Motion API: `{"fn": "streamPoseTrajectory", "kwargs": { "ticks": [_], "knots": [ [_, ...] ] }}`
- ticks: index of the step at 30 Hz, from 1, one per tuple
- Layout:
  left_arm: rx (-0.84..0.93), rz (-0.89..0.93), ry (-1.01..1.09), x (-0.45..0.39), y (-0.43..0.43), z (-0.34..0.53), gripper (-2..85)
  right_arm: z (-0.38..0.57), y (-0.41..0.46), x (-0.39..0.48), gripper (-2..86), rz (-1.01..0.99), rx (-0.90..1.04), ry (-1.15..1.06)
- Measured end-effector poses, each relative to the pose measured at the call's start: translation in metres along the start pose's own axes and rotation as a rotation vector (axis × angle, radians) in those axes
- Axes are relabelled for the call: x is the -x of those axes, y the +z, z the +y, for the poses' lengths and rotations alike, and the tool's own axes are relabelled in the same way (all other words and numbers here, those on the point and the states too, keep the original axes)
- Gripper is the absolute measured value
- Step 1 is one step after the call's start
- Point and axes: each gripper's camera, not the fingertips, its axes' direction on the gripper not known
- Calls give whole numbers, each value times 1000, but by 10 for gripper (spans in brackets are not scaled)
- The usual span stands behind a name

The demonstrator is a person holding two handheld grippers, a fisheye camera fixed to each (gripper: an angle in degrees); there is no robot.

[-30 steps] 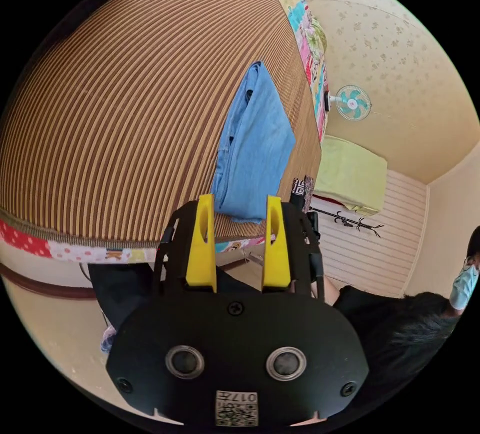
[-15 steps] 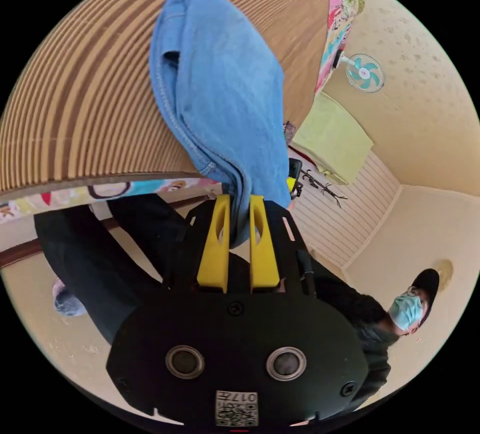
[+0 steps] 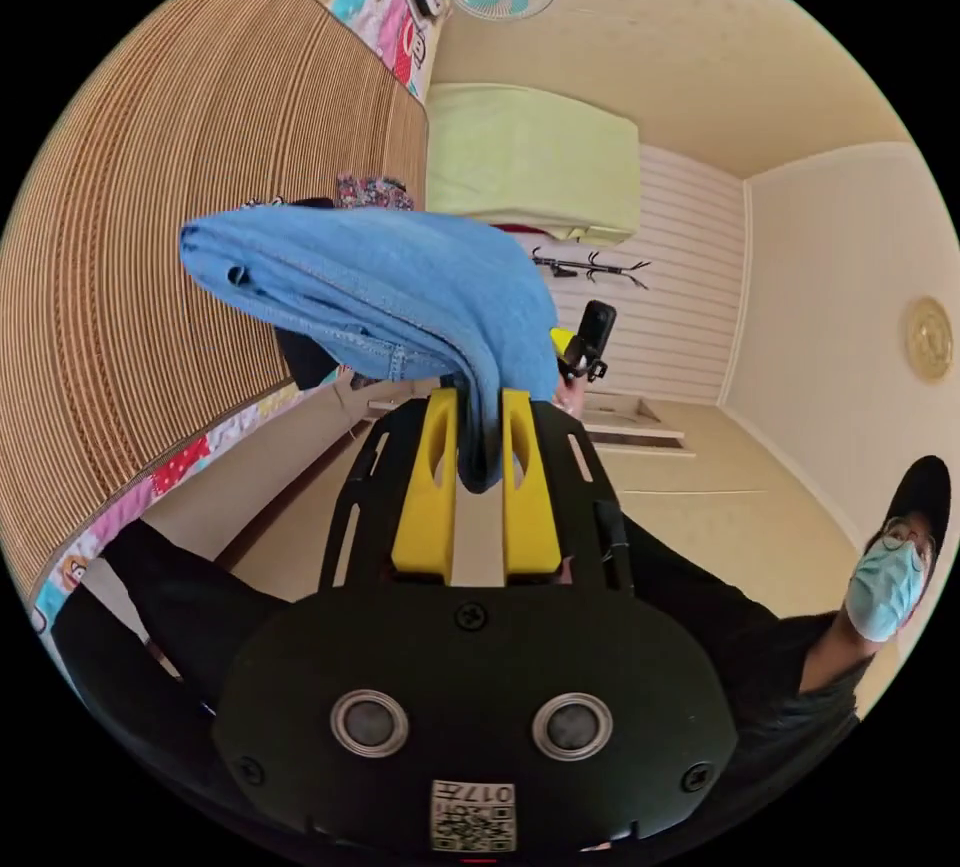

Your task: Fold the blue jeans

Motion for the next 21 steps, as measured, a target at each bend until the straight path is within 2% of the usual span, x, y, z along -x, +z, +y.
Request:
{"fn": "streamPoseTrajectory", "kwargs": {
  "ticks": [2, 3, 4, 5, 7, 9, 12, 14, 15, 17, 18, 20, 21],
  "knots": [
    [197, -86, 52, 8, 66, -8, 95, 31, -9, -27, 71, 175, -9, 276],
    [267, -114, 62, 12, 81, -6, 92, 58, -13, -37, 59, 334, -31, 456],
    [409, -144, 21, 26, 107, 5, 80, 84, -13, -33, 41, 472, -77, 540],
    [513, -137, -30, 38, 120, 22, 63, 96, -11, -27, 32, 513, -107, 551],
    [542, -104, -9, 48, 112, 51, 64, 137, 17, -10, 18, 516, -233, 591],
    [525, -171, 17, 57, 79, 74, 52, 153, 60, -2, 11, 485, -256, 614],
    [444, -434, 47, 75, -17, 109, 50, 142, 165, 21, 5, 516, -162, 621],
    [227, -730, -19, 72, -124, 152, 51, 111, 236, 56, 4, 566, -74, 500],
    [158, -790, -25, 66, -151, 167, 51, 86, 282, 89, 4, 608, -38, 383],
    [-171, -1027, -88, 33, -253, 238, 54, 49, 342, 154, 4, 651, -36, 159],
    [-266, -1076, -113, 23, -276, 259, 56, 30, 372, 200, 4, 667, -77, 3],
    [-661, -1220, -204, -19, -356, 348, 80, 12, 402, 270, 5, 687, -189, -219],
    [-755, -1245, -231, -28, -373, 369, 84, 9, 413, 312, 5, 691, -318, -330]
  ]
}}
